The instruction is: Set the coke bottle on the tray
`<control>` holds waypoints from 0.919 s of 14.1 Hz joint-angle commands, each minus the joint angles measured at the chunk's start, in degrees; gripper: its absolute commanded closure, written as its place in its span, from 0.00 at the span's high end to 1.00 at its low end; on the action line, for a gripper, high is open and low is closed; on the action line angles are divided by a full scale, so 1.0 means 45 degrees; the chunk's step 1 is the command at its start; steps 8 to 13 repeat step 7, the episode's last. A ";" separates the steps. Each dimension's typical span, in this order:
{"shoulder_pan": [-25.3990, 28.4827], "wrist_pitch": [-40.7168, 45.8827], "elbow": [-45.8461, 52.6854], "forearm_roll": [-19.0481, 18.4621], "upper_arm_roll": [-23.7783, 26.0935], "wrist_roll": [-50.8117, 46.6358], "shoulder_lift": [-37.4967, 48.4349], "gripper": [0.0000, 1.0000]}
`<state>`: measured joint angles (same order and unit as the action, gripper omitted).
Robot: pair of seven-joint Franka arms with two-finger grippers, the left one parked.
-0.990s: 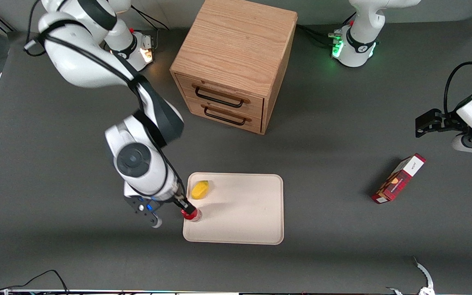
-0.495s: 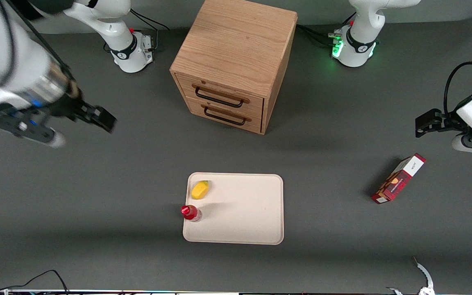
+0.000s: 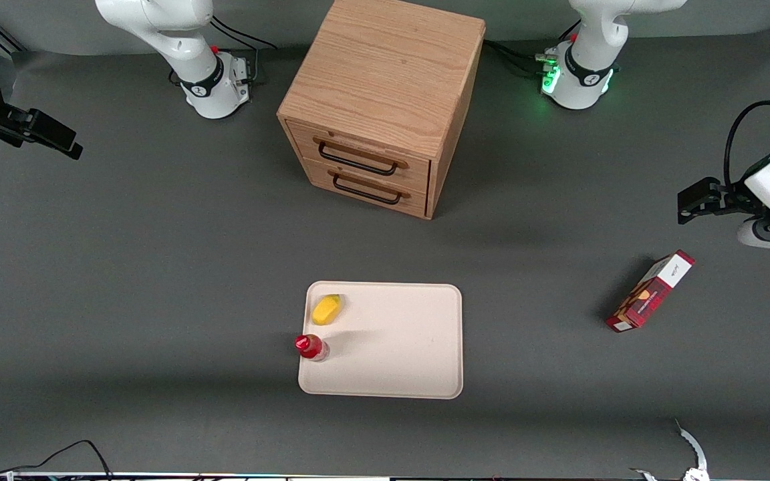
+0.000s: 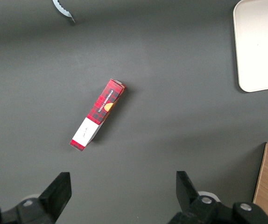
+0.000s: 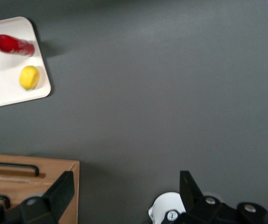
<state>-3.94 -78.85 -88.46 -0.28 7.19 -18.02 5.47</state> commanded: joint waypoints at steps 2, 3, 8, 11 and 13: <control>0.0151 -0.2809 -0.5360 0.0843 -0.0368 0.0431 0.3159 1.00; 0.0306 -0.2789 -0.5303 0.0844 -0.0368 0.0450 0.3140 1.00; 0.0328 -0.2422 -0.3860 0.0766 -0.0348 0.0217 0.2380 1.00; 0.0328 -0.2422 -0.3860 0.0766 -0.0348 0.0217 0.2380 1.00; 0.0328 -0.2422 -0.3860 0.0766 -0.0348 0.0217 0.2380 1.00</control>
